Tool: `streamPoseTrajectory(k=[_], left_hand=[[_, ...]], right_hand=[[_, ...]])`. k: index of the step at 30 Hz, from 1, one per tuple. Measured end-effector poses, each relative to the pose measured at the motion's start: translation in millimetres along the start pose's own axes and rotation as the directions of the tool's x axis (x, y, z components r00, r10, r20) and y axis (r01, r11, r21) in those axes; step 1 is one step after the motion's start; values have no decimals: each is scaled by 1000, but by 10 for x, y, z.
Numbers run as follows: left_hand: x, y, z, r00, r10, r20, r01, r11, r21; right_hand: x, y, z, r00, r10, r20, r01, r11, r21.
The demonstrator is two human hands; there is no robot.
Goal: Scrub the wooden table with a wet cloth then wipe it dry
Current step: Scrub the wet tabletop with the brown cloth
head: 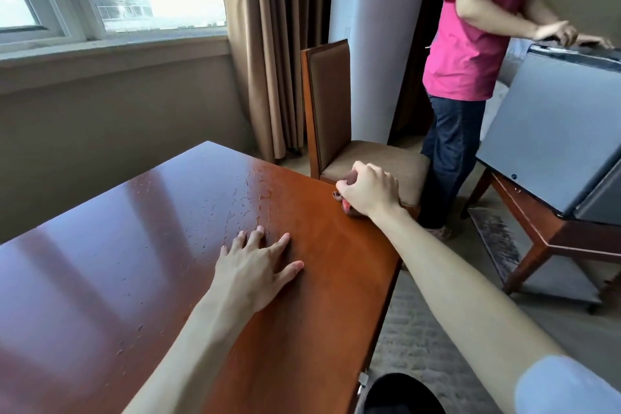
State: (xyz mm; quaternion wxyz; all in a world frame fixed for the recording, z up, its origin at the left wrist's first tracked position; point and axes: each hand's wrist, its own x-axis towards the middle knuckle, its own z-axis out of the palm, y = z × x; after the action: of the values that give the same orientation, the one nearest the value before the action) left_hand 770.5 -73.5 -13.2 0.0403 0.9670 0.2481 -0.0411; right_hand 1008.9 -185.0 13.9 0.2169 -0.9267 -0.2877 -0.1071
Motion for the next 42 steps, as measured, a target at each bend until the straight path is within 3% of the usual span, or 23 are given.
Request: streamPoseTrajectory(k=[2, 5, 8, 10, 14, 16, 21, 23, 25, 28, 29, 32, 36, 38, 40, 42], left_hand=[[-3, -3, -2, 1000, 2, -5, -2, 1000, 8], [-26, 11, 31, 1000, 6, -21, -5, 1000, 22], [-26, 14, 50, 999, -5, -39, 6, 1000, 23], [-28, 14, 42, 1000, -7, -22, 7, 1000, 10], [-56, 20, 31, 1000, -12, -9, 12, 1000, -3], [-47, 9, 43, 1000, -10, -6, 10, 1000, 1], [-43, 12, 71, 1000, -9, -15, 9, 1000, 19], [-27, 8, 54, 1000, -11, -13, 11, 1000, 12], [-38, 11, 30, 1000, -4, 1, 4, 1000, 10], [-54, 15, 32, 1000, -17, -1, 17, 1000, 2], [-50, 17, 37, 1000, -18, -2, 18, 1000, 0], [-46, 18, 47, 1000, -7, -10, 7, 1000, 21], [-23, 15, 63, 1000, -7, -18, 8, 999, 33], [-22, 9, 54, 1000, -2, -12, 2, 999, 34], [-30, 11, 38, 1000, -4, -6, 4, 999, 35], [-33, 25, 16, 1000, -17, 6, 17, 1000, 23]], right_hand=[[-143, -71, -55, 1000, -6, -20, 6, 1000, 7], [-849, -149, -232, 985, -171, 26, 170, 984, 56], [-1263, -86, -361, 966, -245, 86, 235, 966, 108], [-982, 24, -317, 982, -186, 32, 185, 982, 44], [-178, 153, -230, 997, 74, -23, -74, 997, -1], [-206, 116, -247, 995, 98, -27, -98, 995, -25], [-1195, -45, -377, 981, -186, 63, 180, 980, 88], [-1054, 71, -388, 972, -215, 92, 212, 976, 37], [-613, 263, -316, 991, -131, 26, 132, 991, -24], [-105, 406, -267, 990, 136, -39, -138, 989, -45], [-90, 406, -267, 986, 151, -66, -155, 986, -59], [-579, 209, -298, 997, -7, -83, 5, 1000, -21], [-1096, 150, -364, 982, -188, 14, 186, 979, 82], [-739, 259, -309, 990, -139, -27, 139, 990, 18], [-319, 326, -262, 998, 33, -54, -33, 999, 9], [-213, 272, -225, 992, 104, -77, -104, 995, -4]])
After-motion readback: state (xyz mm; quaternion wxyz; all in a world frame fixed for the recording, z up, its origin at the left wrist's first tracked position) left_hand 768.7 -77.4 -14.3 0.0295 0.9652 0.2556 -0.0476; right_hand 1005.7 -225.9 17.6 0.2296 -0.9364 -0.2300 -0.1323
